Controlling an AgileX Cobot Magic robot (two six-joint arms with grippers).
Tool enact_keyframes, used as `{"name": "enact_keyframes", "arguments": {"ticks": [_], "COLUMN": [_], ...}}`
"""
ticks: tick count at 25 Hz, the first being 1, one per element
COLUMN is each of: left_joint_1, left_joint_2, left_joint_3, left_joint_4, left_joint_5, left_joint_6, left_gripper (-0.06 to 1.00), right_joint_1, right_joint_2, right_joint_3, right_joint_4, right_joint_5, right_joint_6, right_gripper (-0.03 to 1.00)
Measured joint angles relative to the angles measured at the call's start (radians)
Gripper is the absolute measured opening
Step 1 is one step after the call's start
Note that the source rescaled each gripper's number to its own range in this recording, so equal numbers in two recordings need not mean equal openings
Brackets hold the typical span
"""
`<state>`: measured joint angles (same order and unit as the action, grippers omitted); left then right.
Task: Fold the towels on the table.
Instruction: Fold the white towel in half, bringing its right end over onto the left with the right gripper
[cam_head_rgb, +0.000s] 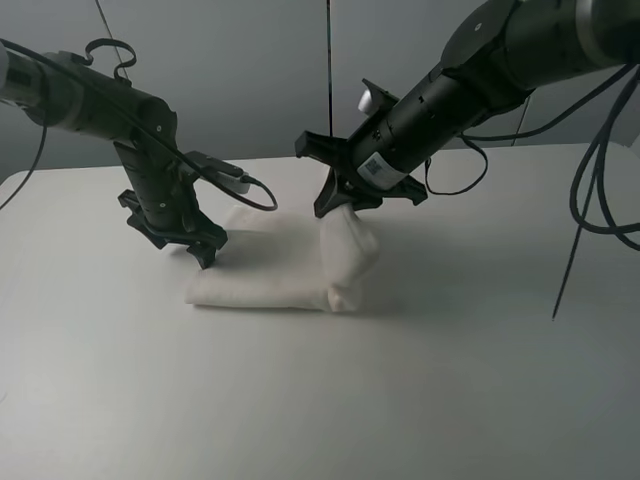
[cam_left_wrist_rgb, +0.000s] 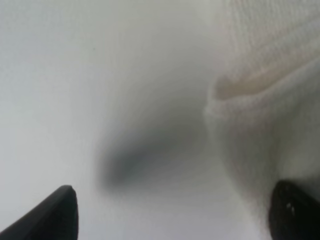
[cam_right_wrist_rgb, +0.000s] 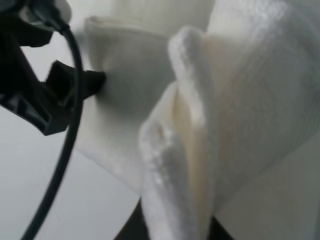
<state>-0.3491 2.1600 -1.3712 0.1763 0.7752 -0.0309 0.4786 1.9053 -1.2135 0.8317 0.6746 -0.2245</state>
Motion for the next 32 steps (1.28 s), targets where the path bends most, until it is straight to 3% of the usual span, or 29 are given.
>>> {"name": "enact_keyframes", "arguments": {"ticks": [8,19,26,32], "left_joint_1": [0.0,0.005,0.008,0.008], "left_joint_2": [0.0,0.002,0.002,0.016], "left_joint_3": [0.0,0.0,-0.005,-0.086], "left_joint_4": [-0.033,-0.062,-0.067,-0.067], "left_joint_5": [0.002,0.004,0.006,0.096], "left_joint_6": [0.019,0.043,0.044,0.076], "left_gripper": [0.99,0.99,0.99,0.99], "right_joint_1": [0.019,0.088,0.102,0.102], "right_joint_2": [0.059,0.127,0.16,0.165], "right_joint_3": [-0.003,-0.081,-0.085,-0.087], "right_joint_4": [0.152,0.227,0.344,0.362], "right_joint_5": [-0.042,-0.085,-0.091,-0.098], "right_joint_6": [-0.061,-0.086,-0.176,-0.183], "right_gripper": [0.0,0.0,0.0,0.0]}}
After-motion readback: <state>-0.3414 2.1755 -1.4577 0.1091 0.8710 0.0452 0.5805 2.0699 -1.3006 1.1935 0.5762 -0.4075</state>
